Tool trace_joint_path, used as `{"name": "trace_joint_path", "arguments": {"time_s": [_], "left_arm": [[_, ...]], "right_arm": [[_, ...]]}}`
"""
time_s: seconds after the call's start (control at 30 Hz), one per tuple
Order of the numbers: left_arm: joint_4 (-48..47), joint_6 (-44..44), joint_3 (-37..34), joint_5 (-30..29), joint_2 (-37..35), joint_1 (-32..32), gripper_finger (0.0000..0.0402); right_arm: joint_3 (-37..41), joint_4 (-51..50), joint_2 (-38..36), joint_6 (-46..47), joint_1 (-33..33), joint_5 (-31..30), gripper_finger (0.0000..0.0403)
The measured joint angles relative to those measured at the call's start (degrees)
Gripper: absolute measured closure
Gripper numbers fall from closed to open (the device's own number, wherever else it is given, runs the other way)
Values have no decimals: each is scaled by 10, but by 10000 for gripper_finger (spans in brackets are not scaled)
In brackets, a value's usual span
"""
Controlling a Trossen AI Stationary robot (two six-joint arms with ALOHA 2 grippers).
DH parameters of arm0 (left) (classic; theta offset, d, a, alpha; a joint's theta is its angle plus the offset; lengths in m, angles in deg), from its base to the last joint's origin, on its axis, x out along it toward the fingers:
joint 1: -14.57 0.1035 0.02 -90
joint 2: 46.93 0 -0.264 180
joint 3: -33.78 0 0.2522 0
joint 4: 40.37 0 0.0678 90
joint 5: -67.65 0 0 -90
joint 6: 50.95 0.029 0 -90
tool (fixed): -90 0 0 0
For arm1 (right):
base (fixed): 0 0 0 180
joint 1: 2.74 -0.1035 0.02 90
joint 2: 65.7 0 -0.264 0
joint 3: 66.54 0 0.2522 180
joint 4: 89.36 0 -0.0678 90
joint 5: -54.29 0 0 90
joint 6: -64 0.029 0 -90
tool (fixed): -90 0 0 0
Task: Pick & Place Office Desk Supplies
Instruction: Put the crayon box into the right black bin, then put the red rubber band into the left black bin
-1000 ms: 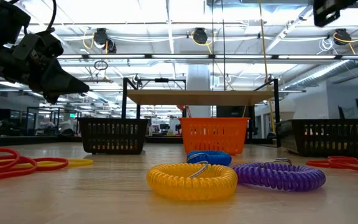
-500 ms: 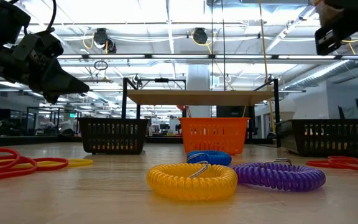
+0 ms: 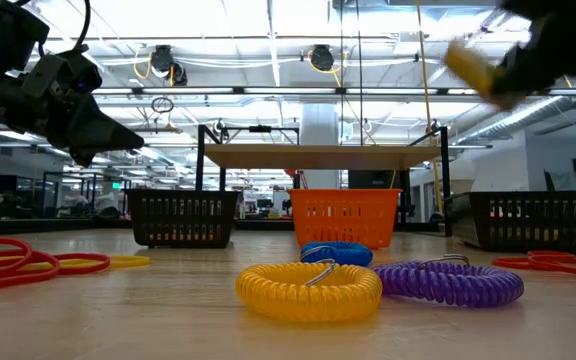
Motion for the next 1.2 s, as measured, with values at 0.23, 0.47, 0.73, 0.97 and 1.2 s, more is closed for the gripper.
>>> {"name": "trace_joint_path", "arguments": {"time_s": [0.23, 0.47, 0.73, 0.97, 1.2], "left_arm": [[0, -5, 0, 1, 0, 0, 392], [0, -3, 0, 1, 0, 0, 391], [0, -3, 0, 0, 0, 0, 392], [0, -5, 0, 0, 0, 0, 392], [0, -12, 0, 0, 0, 0, 392]], "right_arm": [[4, -42, 117, 119, 51, 1, 348], [4, -79, 150, 181, 89, 64, 348], [4, -92, 161, 164, 94, 79, 302], [3, -93, 116, 137, 98, 97, 183], [4, -36, -35, 8, 100, 27, 146]]}}
